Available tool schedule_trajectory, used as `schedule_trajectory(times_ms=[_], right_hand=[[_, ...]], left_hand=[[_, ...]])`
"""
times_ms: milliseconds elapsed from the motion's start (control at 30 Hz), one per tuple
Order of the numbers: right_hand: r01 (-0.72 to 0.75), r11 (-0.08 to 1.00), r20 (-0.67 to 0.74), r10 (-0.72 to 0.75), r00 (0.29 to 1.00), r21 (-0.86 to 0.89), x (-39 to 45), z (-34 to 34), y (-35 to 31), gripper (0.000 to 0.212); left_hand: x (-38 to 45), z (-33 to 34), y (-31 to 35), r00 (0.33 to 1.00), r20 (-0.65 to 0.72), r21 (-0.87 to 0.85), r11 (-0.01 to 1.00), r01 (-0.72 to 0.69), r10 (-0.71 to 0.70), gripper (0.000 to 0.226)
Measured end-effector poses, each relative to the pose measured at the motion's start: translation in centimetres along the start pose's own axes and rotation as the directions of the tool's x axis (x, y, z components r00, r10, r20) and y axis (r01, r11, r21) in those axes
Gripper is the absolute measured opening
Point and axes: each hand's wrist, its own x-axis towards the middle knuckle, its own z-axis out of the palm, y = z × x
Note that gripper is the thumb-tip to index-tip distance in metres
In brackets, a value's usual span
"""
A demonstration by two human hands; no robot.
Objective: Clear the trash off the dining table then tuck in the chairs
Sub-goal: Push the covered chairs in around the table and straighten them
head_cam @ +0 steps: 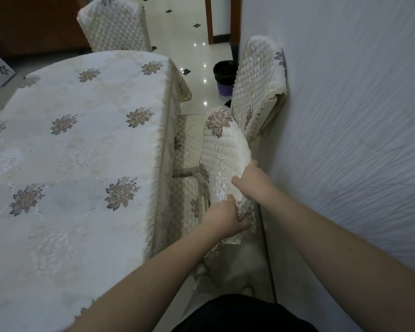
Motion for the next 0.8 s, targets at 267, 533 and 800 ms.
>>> schedule_trajectory(times_ms=[267,533,800], right_hand=[[0.008,1.0,-0.011,-0.008,1.0,-0.001,-0.4,-0.1,0.2,0.062],[0.044,0.999,0.005,-0.044,0.999,-0.003,-0.4,-0.5,0.8,0.08],[0.074,0.983,-0.056,-0.066,0.996,0.165,-1.4,1.0,1.9,0.085]], left_hand=[[-0.3,0.3,0.0,1.0,-0.018,0.003,1.0,-0.014,0.014,0.069],[-0.8,0.2,0.1,1.0,-0.009,0.02,0.999,0.025,-0.025,0.084],[-3.8,3.0,0.1,0.985,-0.083,-0.204,0.97,0.133,-0.152,0.089]])
